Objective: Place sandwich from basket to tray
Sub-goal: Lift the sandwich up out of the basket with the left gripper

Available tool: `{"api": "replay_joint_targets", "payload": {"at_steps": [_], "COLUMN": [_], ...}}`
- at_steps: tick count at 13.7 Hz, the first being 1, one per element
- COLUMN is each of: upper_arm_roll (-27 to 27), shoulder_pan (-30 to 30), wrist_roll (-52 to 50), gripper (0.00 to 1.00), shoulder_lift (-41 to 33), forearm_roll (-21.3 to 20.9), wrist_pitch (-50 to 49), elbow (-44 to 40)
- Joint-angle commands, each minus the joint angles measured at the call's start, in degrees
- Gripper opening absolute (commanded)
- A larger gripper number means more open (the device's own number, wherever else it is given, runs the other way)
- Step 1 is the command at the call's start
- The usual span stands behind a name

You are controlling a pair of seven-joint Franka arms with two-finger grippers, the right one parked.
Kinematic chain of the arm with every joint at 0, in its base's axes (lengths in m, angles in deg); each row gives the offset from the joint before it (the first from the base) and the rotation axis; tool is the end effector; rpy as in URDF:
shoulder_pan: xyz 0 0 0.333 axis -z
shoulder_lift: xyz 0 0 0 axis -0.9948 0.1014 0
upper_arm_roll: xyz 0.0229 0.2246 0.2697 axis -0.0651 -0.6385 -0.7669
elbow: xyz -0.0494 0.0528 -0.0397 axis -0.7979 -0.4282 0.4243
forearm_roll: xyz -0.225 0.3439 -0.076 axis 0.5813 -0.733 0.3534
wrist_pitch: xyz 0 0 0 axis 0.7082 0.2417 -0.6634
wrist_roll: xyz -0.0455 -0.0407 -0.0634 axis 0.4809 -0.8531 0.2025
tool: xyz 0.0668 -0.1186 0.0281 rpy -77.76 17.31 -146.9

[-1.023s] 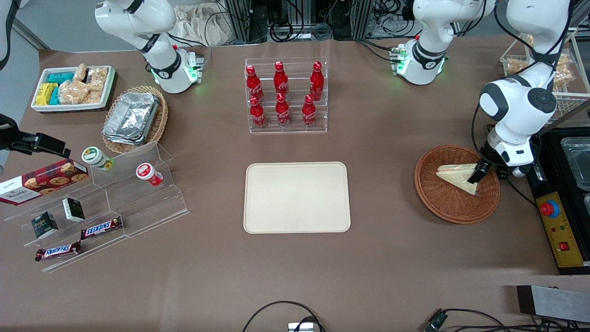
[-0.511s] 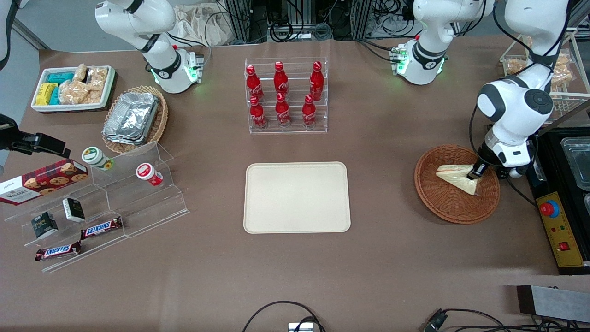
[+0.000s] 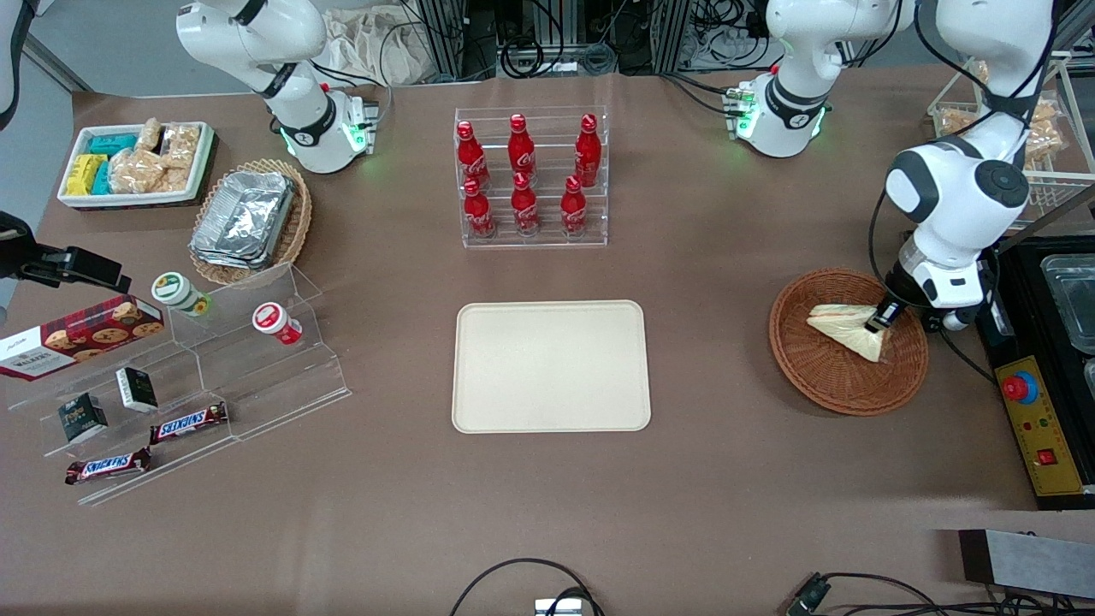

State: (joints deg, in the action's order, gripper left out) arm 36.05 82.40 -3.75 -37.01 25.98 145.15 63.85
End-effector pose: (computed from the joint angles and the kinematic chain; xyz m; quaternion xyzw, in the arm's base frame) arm 0.4958 0.0660 0.2568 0.9116 0.4005 0.0786 0.0481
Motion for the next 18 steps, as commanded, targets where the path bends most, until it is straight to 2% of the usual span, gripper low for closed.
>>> {"api": "replay_joint_targets", "payload": {"at_steps": [1, 4, 6, 7, 9, 11, 14, 18], "upper_arm_roll": [0.14, 2.33, 3.13, 4.17, 6.72, 10.05, 17.17, 21.93], "shoulder_pan": [0.11, 0.11, 0.11, 0.11, 0.11, 0.11, 0.11, 0.11], "wrist_roll": [4.31, 8.97, 10.21, 10.39, 11.26, 11.8, 10.57, 10.3], "gripper": [0.14, 0.14, 0.14, 0.14, 0.15, 0.15, 0.15, 0.15], "shoulder_lift": [-7.12, -9.68, -10.82, -10.91, -10.39, -9.77, -8.72, -6.17], "forearm_roll": [-0.75, -1.45, -6.7, -8.82, -9.19, -9.19, -9.28, -9.28], "wrist_pitch": [-8.1, -14.35, -21.1, -26.01, -36.47, -41.68, -42.85, -43.29], "elbow": [-0.45, -2.56, -6.32, -9.74, -18.43, -24.25, -27.52, -31.39]}}
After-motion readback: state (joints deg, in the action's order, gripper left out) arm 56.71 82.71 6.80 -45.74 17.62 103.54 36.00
